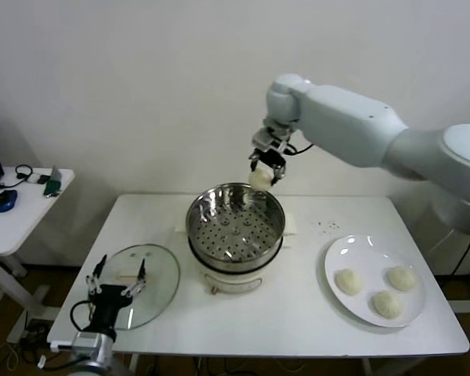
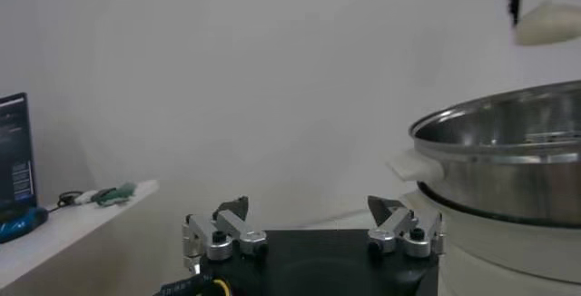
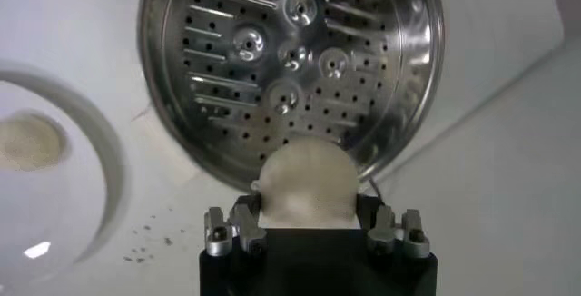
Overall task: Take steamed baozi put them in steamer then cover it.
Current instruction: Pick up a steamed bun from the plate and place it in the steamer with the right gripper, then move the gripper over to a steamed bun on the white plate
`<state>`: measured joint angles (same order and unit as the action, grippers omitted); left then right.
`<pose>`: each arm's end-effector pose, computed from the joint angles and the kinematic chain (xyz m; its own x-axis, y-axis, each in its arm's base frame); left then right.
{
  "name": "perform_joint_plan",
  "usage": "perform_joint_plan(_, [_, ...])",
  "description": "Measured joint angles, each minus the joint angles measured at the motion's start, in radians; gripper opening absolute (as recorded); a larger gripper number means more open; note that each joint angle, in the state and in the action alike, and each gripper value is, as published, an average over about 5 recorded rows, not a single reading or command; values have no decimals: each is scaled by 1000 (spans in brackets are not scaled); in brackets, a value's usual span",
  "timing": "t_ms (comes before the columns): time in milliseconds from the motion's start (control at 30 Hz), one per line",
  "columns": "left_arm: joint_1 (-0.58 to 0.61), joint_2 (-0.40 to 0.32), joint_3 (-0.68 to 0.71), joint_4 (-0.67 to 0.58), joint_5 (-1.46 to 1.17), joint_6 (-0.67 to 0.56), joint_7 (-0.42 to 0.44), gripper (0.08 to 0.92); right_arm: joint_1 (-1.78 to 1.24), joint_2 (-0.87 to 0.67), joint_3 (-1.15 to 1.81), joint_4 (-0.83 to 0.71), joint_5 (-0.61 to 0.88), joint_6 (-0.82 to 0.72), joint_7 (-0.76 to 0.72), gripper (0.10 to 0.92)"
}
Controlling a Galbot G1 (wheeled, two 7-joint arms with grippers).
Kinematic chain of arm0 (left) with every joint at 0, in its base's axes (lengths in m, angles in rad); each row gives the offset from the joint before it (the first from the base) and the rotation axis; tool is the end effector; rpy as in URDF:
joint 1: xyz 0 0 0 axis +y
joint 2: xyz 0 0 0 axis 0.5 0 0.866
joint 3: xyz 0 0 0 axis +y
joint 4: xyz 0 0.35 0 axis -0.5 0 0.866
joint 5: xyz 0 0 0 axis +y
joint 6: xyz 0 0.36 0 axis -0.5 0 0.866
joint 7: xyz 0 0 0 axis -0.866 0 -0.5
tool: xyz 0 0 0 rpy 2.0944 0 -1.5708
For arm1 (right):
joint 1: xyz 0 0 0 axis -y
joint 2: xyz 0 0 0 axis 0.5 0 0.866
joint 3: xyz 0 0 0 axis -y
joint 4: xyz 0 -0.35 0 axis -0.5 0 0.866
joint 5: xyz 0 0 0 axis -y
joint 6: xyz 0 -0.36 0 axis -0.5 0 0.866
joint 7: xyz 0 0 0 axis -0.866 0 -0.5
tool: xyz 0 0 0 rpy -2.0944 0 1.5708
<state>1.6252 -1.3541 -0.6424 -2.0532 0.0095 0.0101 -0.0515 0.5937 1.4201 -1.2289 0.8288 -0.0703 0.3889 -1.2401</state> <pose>0.1720 0.0763 -0.3159 -0.9954 -0.0552 0.0788 -0.0332 0.9658 0.2572 0.6276 0.1690 -0.0040 -0.2406 -0.0581 0.9689 -0.4384 -0.8841 -0.1619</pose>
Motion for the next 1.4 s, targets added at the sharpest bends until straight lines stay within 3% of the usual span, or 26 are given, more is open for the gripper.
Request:
perform_joint_plan(333, [-1, 32, -3, -10, -12, 9, -2, 823, -115, 116, 65, -67, -225, 109, 22, 679])
perform_joint_plan(667, [-4, 55, -2, -11, -18, 14, -2, 823, -188, 149, 94, -98, -352, 156, 30, 679])
perform_joint_plan(833, [-2, 59, -2, -5, -19, 13, -3, 823, -206, 158, 100, -106, -390, 162, 29, 696])
perform_joint_plan(1067, [-3, 62, -3, 2, -20, 12, -3, 823, -214, 160, 118, -107, -422, 173, 16, 815])
perform_joint_plan(1400, [-9, 70, -3, 7, -21, 12, -5, 823, -164, 101, 143, -43, -374, 150, -17, 823])
